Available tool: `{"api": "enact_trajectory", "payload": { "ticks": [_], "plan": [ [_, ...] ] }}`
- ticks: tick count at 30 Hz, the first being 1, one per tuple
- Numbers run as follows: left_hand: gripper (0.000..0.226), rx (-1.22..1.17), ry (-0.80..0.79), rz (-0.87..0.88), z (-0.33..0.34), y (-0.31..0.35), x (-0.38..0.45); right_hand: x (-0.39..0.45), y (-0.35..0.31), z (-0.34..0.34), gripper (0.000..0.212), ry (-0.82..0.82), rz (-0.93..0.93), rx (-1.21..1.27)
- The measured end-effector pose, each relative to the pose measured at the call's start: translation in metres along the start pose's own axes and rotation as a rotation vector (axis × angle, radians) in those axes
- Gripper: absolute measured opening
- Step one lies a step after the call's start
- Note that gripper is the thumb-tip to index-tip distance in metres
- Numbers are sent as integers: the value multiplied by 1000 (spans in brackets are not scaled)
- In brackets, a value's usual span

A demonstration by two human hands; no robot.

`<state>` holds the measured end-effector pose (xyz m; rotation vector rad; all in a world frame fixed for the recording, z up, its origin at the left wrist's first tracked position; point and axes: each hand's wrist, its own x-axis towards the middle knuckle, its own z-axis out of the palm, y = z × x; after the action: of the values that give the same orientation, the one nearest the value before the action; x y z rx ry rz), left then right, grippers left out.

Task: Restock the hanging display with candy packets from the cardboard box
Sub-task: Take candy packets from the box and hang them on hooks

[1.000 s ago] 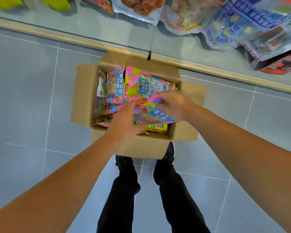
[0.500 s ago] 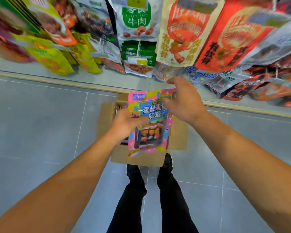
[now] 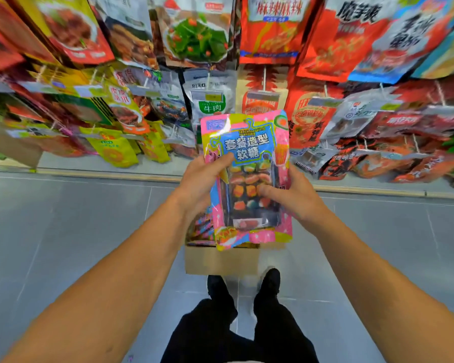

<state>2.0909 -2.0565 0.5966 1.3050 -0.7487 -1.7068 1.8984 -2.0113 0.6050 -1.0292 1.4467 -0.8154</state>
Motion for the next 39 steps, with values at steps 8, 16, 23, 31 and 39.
{"api": "enact_trajectory", "payload": {
  "ticks": [8, 16, 23, 31, 39],
  "plan": [
    [18, 55, -138, -29, 66, 7, -27, -52, -8, -55, 18, 127, 40, 165],
    [21, 214, -286, 59, 192, -22, -68, -104, -20, -173, 16, 265, -77, 222],
    [19, 250, -329, 224, 356, -8, -104, -157, -56, -326, 15, 321, -242, 121],
    [26, 263, -401, 448, 501, 75, -120, -183, -151, -461, 10, 385, -481, 29],
    [21, 258, -415, 697, 588, 195, -95, -152, -274, -540, 26, 379, -685, -36]
  ]
}}
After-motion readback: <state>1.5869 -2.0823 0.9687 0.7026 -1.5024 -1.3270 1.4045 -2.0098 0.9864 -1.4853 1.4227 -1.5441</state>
